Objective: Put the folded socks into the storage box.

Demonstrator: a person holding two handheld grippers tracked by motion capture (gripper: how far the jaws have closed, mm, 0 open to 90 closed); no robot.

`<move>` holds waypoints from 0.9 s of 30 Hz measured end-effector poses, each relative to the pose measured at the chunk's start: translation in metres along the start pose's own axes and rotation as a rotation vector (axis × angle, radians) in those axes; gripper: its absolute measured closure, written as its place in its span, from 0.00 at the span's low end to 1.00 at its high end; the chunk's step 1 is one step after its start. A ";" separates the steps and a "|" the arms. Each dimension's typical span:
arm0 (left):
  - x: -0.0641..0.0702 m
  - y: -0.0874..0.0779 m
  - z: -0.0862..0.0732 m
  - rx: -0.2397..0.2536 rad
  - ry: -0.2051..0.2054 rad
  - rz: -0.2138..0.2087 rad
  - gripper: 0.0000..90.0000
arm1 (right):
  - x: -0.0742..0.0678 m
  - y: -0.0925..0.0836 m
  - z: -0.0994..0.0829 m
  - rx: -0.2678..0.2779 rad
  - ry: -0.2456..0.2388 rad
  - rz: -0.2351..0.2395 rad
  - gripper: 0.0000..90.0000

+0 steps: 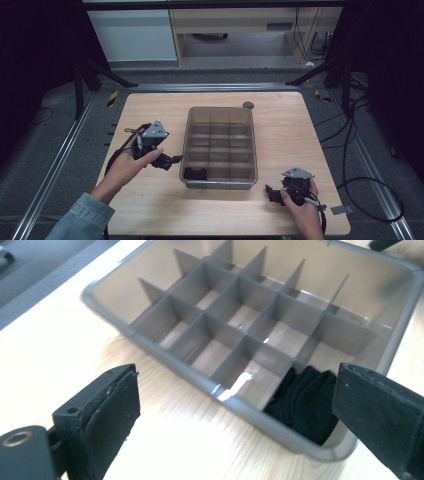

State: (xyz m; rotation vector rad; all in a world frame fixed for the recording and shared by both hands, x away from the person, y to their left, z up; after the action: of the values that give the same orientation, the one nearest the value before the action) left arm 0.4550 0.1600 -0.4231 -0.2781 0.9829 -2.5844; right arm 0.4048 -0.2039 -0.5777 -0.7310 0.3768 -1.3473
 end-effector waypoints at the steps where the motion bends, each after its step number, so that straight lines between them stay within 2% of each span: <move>1: -0.002 -0.004 -0.002 0.003 -0.008 0.009 0.05 | 0.000 0.000 0.000 0.000 0.000 0.000 0.01; 4: -0.006 -0.010 -0.008 0.001 -0.016 0.022 0.04 | 0.000 0.000 0.000 0.000 0.000 0.000 0.01; 5: -0.010 -0.016 -0.015 -0.003 -0.026 0.034 0.05 | 0.000 0.000 0.000 0.000 0.001 0.000 0.01; 9: -0.016 -0.022 -0.026 0.002 -0.052 0.047 0.05 | 0.000 0.000 0.000 0.000 0.000 -0.001 0.01; 12: -0.025 -0.030 -0.038 0.002 -0.074 0.074 0.05 | 0.000 0.000 0.000 0.000 0.000 0.000 0.01; 14: -0.027 -0.032 -0.040 0.002 -0.077 0.079 0.05 | 0.000 0.000 0.000 0.000 0.001 0.000 0.01; 17: -0.033 -0.039 -0.050 0.017 -0.101 0.099 0.05 | 0.000 0.000 0.000 0.000 0.000 0.000 0.01; 18: -0.033 -0.039 -0.050 0.017 -0.101 0.099 0.05 | 0.000 0.000 0.000 0.000 0.000 0.000 0.01; 21: -0.039 -0.041 -0.063 0.010 -0.118 0.115 0.05 | 0.000 0.000 0.000 0.000 0.000 0.000 0.01; 22: -0.039 -0.041 -0.063 0.010 -0.118 0.115 0.05 | 0.000 0.000 0.000 0.000 0.000 0.000 0.01; 23: -0.045 -0.041 -0.074 -0.001 -0.131 0.128 0.05 | 0.000 0.000 0.000 0.000 0.001 0.000 0.01; 24: -0.045 -0.041 -0.074 -0.001 -0.131 0.128 0.05 | 0.000 0.000 0.000 0.000 0.001 0.000 0.01; 27: -0.054 -0.039 -0.092 -0.003 -0.171 0.143 0.05 | 0.000 0.000 0.000 0.000 0.000 -0.001 0.01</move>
State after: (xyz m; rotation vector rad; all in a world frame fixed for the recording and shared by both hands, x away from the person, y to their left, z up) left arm 0.4660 0.2640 -0.4673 -0.4072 0.9107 -2.3868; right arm 0.4045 -0.2040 -0.5777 -0.7314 0.3766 -1.3487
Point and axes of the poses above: each handheld gripper's, and its own axes: y roughly forward along the jaws, z roughly out of its top, x roughly to its right, the point moved 9 cm from there along y, roughly forward along the jaws, and after that the axes turned 13 degrees about -z, right-handed, at the moved point
